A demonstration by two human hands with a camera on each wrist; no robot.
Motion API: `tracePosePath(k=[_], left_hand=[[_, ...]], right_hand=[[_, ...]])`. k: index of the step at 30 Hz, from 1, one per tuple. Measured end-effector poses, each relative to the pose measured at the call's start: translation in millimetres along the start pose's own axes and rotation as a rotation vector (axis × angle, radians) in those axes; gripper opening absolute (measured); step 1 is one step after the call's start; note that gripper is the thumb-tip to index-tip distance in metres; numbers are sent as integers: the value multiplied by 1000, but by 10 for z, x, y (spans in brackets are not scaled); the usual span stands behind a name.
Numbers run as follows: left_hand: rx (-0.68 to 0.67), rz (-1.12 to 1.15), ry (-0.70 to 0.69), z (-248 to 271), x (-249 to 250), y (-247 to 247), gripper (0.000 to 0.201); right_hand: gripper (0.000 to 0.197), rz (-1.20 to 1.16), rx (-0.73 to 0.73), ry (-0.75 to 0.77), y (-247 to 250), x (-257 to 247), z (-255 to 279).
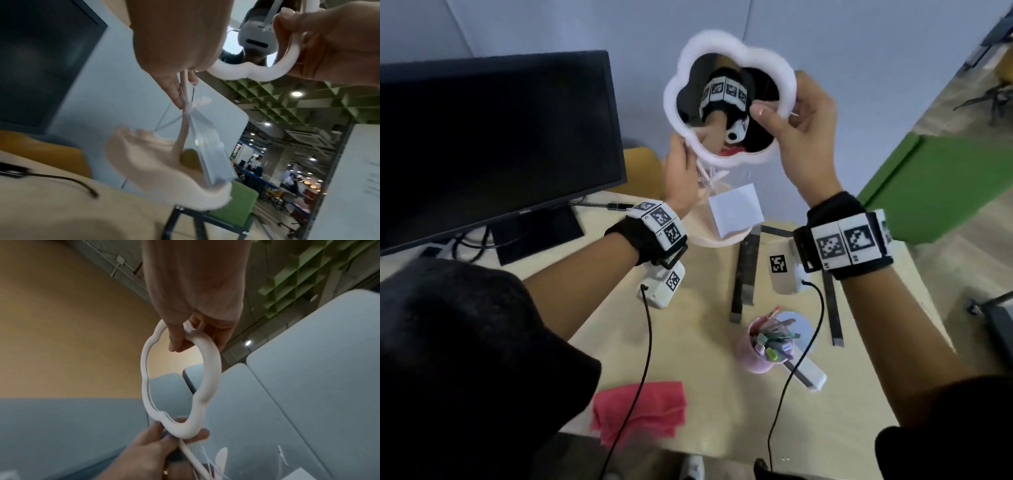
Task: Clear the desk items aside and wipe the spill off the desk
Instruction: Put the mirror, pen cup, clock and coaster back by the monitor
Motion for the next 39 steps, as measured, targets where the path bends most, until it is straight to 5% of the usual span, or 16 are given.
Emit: tracePosePath(k=[4, 11, 15, 18, 22, 25, 31, 35, 39], left_hand=[[62, -126, 92, 33, -583, 743, 22], [154, -218, 261, 424, -1398, 2164, 25], [256, -207, 300, 640, -1596, 2900, 28], [406, -113, 410, 819, -1838, 3424, 38], [452, -189, 496, 887, -2176, 3903, 23], [480, -172, 556, 894, -2504, 4150, 33], [493, -208, 611, 894, -2669, 4312, 13], [594, -112, 546, 1007, -2775, 4489, 24], [506, -177, 519, 1068, -2863, 4386, 34]], right_hand=[[21, -56, -166, -116, -758, 369, 223], [75, 192, -507, -393, -1648, 1080, 920], [57, 244, -642, -482, -1872, 1436, 1416], [6, 281, -638, -470, -1965, 1625, 1681], [38, 345, -591, -585, -1945, 1867, 1963], [50, 398, -563, -609, -1917, 1957, 2075], [52, 394, -488, -660, -1856, 2116, 2195], [50, 427, -470, -690, -1807, 2195, 2253], [46, 467, -498, -696, -1804, 2191, 2316]])
Point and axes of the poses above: each hand's wrist, its own z-axis away from the middle knuckle, its own y-axis out of the back of the hand, x = y × z, the point moved 10 cm from there along -z, towards the middle knuckle, and after that the axes turned 7 degrees about -z, right-handed, at the moved point
